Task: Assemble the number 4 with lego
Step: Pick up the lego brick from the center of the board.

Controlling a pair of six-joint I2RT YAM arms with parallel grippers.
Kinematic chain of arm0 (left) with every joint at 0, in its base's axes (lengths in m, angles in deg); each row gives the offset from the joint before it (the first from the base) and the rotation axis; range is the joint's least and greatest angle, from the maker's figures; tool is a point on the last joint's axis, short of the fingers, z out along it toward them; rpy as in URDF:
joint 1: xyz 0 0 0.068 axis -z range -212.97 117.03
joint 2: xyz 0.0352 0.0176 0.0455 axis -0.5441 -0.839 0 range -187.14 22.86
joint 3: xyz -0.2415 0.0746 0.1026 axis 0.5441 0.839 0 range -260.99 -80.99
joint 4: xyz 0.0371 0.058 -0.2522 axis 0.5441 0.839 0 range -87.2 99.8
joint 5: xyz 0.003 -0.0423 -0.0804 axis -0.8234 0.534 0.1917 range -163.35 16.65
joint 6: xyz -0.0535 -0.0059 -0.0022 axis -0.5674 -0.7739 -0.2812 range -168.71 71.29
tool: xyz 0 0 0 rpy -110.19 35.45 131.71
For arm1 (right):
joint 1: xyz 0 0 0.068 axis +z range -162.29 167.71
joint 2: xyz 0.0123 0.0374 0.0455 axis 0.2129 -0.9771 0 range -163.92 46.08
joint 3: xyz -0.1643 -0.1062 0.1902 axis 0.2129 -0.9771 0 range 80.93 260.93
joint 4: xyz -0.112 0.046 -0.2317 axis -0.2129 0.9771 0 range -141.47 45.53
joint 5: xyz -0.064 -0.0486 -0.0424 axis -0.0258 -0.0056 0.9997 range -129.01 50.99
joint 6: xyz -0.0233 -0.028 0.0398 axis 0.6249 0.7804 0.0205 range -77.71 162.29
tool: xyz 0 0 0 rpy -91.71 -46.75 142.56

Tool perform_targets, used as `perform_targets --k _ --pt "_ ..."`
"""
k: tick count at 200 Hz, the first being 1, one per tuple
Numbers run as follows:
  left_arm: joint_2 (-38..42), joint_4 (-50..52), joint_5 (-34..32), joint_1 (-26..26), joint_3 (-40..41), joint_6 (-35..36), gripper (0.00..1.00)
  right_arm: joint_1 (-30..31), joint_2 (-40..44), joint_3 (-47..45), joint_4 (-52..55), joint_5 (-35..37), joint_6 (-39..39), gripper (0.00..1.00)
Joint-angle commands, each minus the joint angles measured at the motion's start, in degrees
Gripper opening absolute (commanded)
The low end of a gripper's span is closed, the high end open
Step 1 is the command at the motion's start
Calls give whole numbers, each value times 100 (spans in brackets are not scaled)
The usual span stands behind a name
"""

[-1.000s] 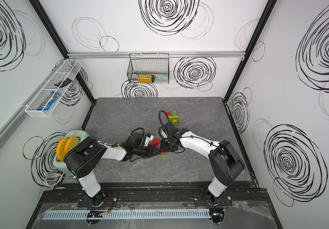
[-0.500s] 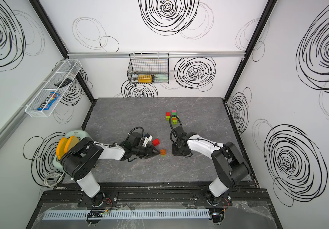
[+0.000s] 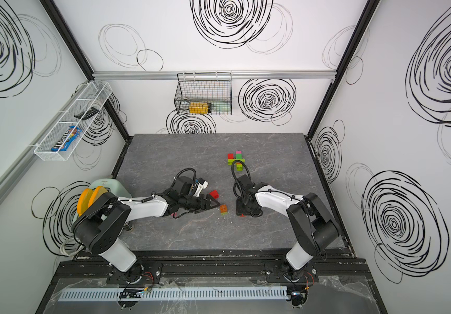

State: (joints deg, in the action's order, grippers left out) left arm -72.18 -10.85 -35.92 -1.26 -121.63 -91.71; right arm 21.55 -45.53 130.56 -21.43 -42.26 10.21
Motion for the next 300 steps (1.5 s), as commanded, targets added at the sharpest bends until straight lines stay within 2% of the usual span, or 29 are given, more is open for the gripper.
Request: perform_targets --k 1,74,112,119,128,139,156,188,216,266,300 --pt "39 -34 -34 -41 -84 98 78 26 100 43 136 123 26 54" --pt "21 -67 -10 -41 -63 117 78 26 175 110 159 104 87 34" --pt "21 -19 -5 -10 -79 161 76 35 475 245 139 -186 202 16" --pt "14 -7 -36 3 -83 161 74 36 559 265 45 -383 254 11" --pt "-1 -13 -45 58 -88 152 71 26 650 296 -167 -776 325 0" --pt "-46 -38 -15 122 -110 137 67 26 705 352 -391 -1213 359 0" --pt "-95 -149 -5 203 -104 50 56 32 639 443 -587 -1694 420 0" --pt "-232 -426 84 247 -114 -111 39 44 390 605 -564 -1835 549 0" --pt "-328 -523 53 249 -137 -169 35 59 202 800 -330 -1664 704 0" --pt "-471 -701 89 252 -102 -270 25 180 -83 1004 -228 -1785 842 0" --pt "-502 -732 89 249 -93 -278 22 297 -255 1101 -78 -1684 896 0"
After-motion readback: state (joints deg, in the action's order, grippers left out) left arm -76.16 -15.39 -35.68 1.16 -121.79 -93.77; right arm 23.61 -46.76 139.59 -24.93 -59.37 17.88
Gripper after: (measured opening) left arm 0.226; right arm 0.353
